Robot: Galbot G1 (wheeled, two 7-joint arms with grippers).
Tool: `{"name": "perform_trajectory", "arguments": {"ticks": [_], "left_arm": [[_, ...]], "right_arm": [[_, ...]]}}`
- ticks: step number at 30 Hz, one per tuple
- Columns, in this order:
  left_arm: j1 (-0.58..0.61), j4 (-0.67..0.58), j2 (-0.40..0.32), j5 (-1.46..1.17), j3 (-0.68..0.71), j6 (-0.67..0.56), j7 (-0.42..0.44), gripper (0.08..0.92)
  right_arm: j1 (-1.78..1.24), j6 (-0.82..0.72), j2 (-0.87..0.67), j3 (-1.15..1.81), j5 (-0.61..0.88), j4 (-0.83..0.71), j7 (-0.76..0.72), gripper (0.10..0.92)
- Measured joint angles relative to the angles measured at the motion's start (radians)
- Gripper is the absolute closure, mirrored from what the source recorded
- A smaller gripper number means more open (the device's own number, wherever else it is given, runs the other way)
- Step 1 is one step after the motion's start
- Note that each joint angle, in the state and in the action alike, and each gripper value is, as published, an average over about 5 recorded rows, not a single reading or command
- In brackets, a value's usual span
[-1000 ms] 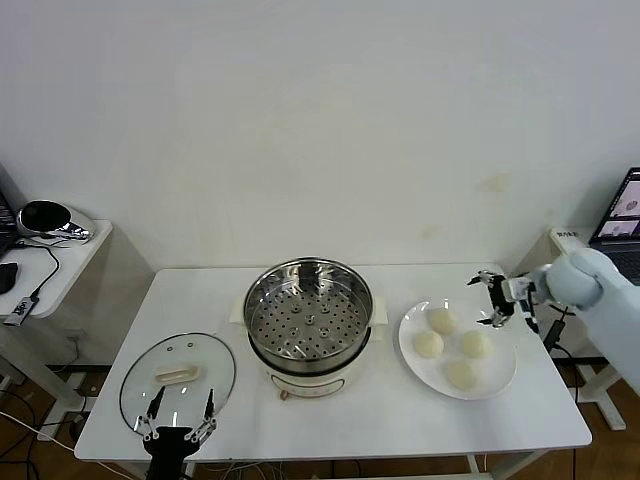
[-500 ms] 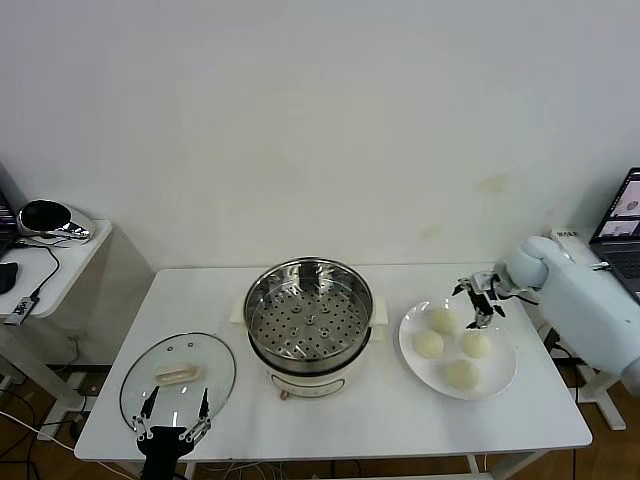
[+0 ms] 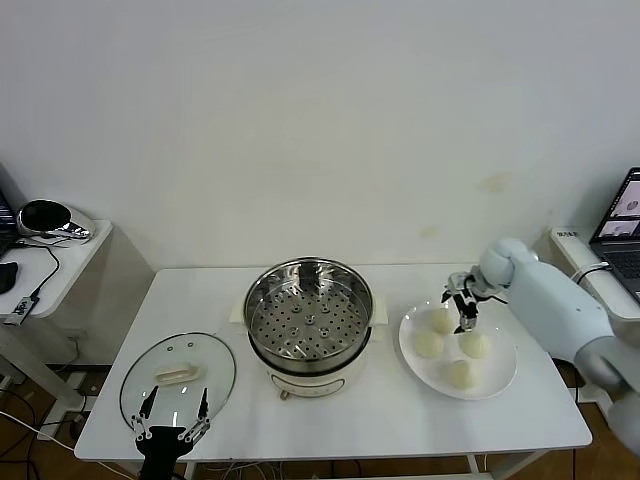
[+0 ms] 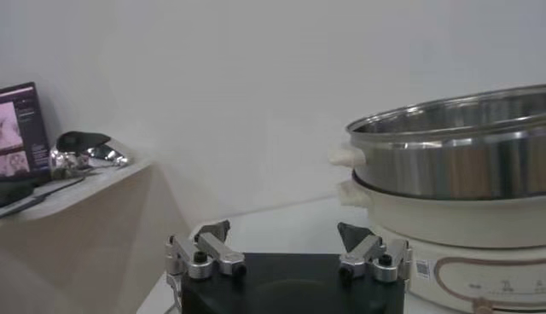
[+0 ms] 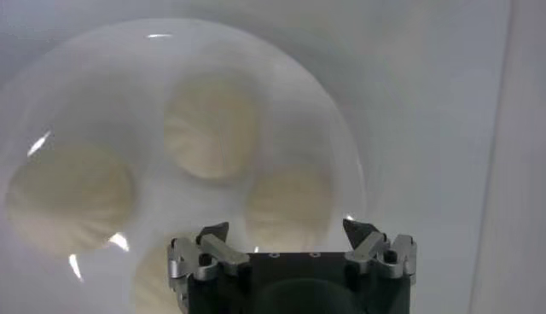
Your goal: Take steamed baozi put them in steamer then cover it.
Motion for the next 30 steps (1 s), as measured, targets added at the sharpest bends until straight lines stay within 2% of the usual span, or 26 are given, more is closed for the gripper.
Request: {"name": "perform_trajectory", "arguments": {"ticks": [13,22,30], "left_arm": [[-0.002,-0.001,-0.001,0.0,0.002,0.0,0.001,0.177],[0.001,-0.009,-0.002,0.0,0.001,-0.001,0.0,0.177],[0.005,-0.012,-0.003,0.0,0.0,-0.001,0.0,0.177]], "right_arm": [[0.009,-0.022,0.056,0.004,-0.029,-0.075,0.008,0.214],[0.011,-0.024,0.064,0.002,-0.043,-0.093,0.005,0.343],[0.011,-0.021,0.057,0.002,-0.046,-0.088,0.004,0.402]]}}
